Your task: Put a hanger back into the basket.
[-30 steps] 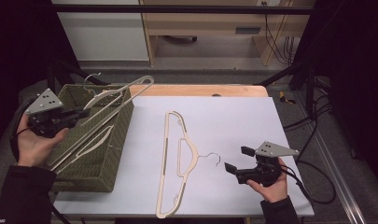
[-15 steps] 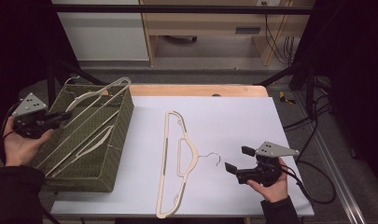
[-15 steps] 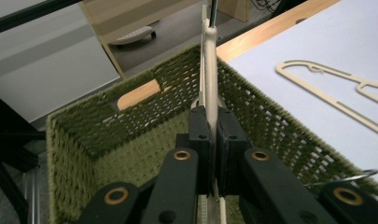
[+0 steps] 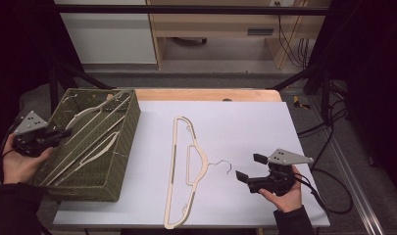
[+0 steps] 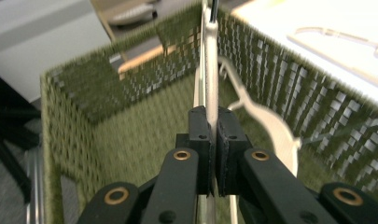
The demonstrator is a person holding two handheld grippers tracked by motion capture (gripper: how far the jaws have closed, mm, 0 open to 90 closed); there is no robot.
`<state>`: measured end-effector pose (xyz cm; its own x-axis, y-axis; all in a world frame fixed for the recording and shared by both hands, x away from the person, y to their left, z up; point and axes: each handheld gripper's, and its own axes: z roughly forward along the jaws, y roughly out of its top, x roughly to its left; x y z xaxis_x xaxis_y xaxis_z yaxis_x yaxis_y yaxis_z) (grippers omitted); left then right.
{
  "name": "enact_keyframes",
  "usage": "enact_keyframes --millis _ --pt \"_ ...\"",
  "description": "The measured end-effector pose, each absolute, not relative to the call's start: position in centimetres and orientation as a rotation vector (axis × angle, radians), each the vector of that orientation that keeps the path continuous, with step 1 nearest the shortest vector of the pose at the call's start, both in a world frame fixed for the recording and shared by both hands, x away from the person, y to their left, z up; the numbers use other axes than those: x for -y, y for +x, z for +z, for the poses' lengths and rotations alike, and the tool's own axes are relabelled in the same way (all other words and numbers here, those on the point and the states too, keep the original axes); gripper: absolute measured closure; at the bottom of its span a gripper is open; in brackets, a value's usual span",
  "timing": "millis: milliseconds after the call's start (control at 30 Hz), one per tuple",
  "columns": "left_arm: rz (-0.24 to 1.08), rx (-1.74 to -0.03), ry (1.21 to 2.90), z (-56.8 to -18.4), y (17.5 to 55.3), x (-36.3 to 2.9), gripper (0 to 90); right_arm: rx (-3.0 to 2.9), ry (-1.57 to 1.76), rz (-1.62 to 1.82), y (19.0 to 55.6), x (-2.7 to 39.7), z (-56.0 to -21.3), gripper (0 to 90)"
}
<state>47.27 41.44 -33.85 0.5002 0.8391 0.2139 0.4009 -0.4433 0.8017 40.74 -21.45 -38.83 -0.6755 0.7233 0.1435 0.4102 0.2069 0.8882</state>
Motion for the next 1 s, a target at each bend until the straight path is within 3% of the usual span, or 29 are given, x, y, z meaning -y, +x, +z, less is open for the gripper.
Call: enact_keyframes --millis 500,767,1000 --pt "0.768 -1.035 2.144 -38.9 47.9 -39.6 82.5 -2.196 1.06 1.449 40.8 21.2 -39.1 12.5" --pt "0.591 -1.025 2.211 -39.8 48.2 -38.7 70.2 -2.206 1.061 1.445 40.9 20.9 -39.3 12.7" --pt "0.596 -1.043 2.234 -40.0 48.4 -38.5 50.5 -2.207 1.06 1.445 40.9 20.9 -39.3 12.9"
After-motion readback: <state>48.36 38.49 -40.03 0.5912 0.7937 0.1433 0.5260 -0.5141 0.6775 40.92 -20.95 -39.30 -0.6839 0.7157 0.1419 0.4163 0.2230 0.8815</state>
